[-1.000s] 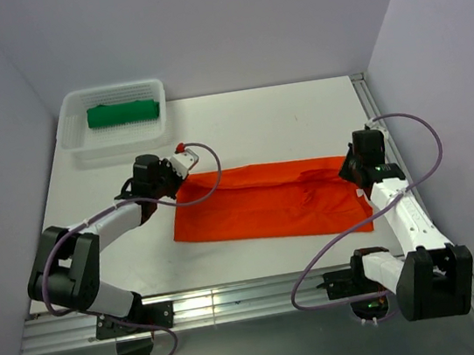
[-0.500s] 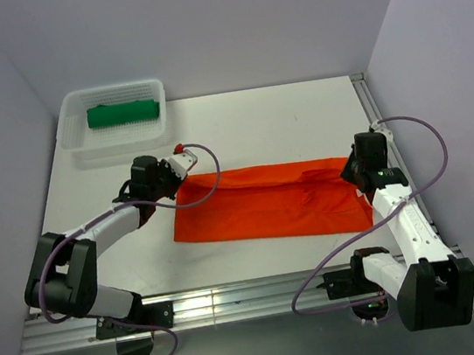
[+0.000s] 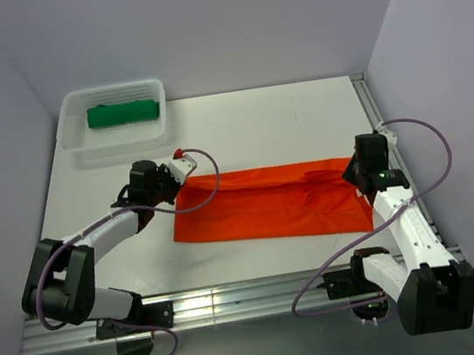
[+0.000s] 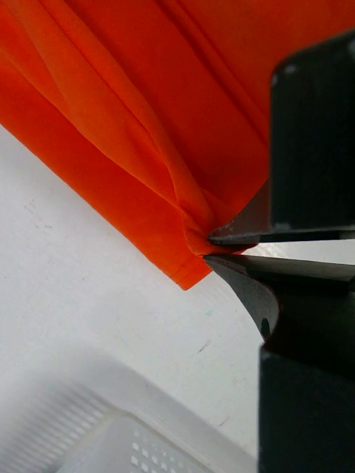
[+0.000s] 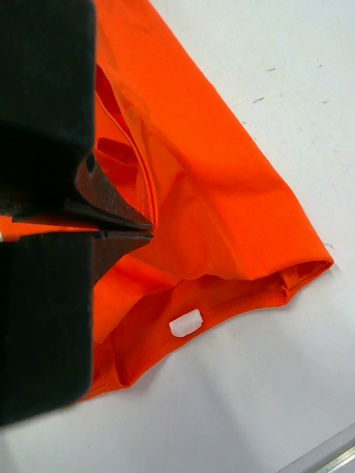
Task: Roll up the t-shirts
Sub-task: Fold the tshirt
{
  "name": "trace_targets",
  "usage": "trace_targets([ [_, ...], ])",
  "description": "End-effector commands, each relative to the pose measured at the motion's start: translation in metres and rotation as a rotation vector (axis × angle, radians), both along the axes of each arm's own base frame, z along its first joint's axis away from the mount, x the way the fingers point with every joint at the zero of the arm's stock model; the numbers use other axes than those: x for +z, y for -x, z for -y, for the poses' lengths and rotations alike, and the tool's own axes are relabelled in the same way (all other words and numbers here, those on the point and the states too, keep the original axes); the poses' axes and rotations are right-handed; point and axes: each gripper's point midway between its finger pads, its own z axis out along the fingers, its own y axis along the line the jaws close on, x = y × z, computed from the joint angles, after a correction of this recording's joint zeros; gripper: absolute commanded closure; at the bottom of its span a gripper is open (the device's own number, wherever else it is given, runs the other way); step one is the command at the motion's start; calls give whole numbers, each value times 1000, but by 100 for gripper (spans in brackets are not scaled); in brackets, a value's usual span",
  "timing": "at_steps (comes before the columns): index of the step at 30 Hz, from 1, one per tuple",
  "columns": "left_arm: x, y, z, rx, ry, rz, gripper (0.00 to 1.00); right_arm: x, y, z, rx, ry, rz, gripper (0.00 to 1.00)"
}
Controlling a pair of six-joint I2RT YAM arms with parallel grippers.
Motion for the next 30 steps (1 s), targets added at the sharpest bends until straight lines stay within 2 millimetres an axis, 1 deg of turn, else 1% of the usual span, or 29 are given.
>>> trace_targets([
  [1,10,11,5,-47,18,19,83,3,2,5,-38,17,12,88],
  [3,13,15,3,-48,16,34,77,4,3,5,-41,23,17,83],
  [4,12,17,2,-48,16,34,73,6,3,5,-43,25,29,74],
  [5,16,19,1,-55,16,50,65,7,4,5,-37,25,36,70],
  [7,16,24,0,-65,15,53,60,13,4,4,-36,24,67,69],
  [8,20,27,1,-75,22,63,59,13,5,5,-39,25,72,69],
  [12,22,30,0,-80,16,68,59,20,2,2,-20,24,109,69],
  [14,24,26,-1,-70,13,74,58,19,-2,-4,17,5,112,69],
  [15,25,25,-1,-70,12,73,57,15,-6,-7,39,2,99,69],
  [16,31,21,0,-68,16,84,57,15,-10,-15,78,-25,101,70],
  [18,27,19,3,-64,23,42,57,15,-19,-23,131,-46,105,69],
  [19,31,9,7,-61,26,36,56,8,-23,-26,145,-58,78,69],
  [21,30,4,13,-60,39,-7,59,8,-32,-37,190,-74,72,69],
  [22,29,-3,18,-57,45,-35,59,3,-38,-42,201,-71,43,70],
  [23,29,-7,20,-53,51,-43,59,1,-41,-52,232,-71,30,71],
  [24,37,-14,24,-55,67,-36,59,-8,-44,-57,242,-69,-4,71],
  [25,29,-15,26,-51,69,-72,59,-7,-49,-63,253,-69,-3,72],
  [26,29,-18,28,-53,73,-82,60,-9,-51,-74,284,-78,-9,72],
  [28,29,-21,32,-57,74,-88,60,-19,-52,-82,296,-93,-39,74],
  [29,29,-21,35,-62,69,-86,60,-22,-52,-89,312,-108,-46,74],
  [30,27,-20,34,-62,65,-85,60,-28,-51,-91,315,-113,-59,76],
])
